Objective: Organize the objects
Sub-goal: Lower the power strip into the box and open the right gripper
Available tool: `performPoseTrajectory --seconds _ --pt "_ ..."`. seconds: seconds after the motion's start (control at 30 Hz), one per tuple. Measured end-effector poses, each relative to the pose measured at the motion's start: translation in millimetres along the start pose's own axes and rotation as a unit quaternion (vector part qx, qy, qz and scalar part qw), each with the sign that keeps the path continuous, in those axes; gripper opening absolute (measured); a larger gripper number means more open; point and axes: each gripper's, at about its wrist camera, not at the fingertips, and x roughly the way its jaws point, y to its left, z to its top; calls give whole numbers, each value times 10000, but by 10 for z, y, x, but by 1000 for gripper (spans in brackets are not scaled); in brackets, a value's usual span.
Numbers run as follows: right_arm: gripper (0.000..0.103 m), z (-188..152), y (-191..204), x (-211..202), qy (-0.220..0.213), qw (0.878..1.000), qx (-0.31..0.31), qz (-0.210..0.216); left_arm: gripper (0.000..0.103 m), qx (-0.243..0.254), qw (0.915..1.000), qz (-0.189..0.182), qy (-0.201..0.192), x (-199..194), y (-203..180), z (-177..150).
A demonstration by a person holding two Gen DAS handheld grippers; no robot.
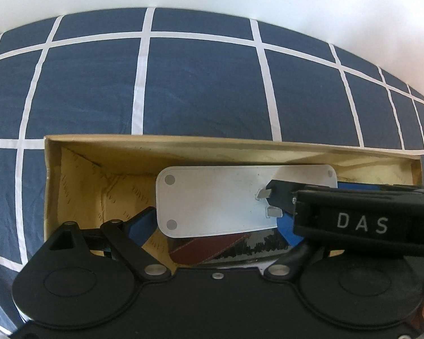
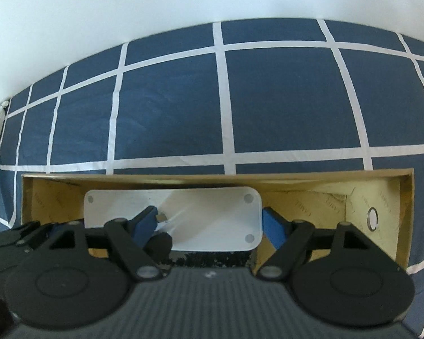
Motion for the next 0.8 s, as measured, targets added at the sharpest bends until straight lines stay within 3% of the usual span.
performPoseTrajectory --seconds 0.43,0.8 --pt "80 67 -64 -85 -37 10000 28 30 93 -101 9998 43 -173 -72 -48 16" --pt "81 -43 -112 -452 -221 9997 -43 102 97 -142 9991 122 -388 -419 -178 -228"
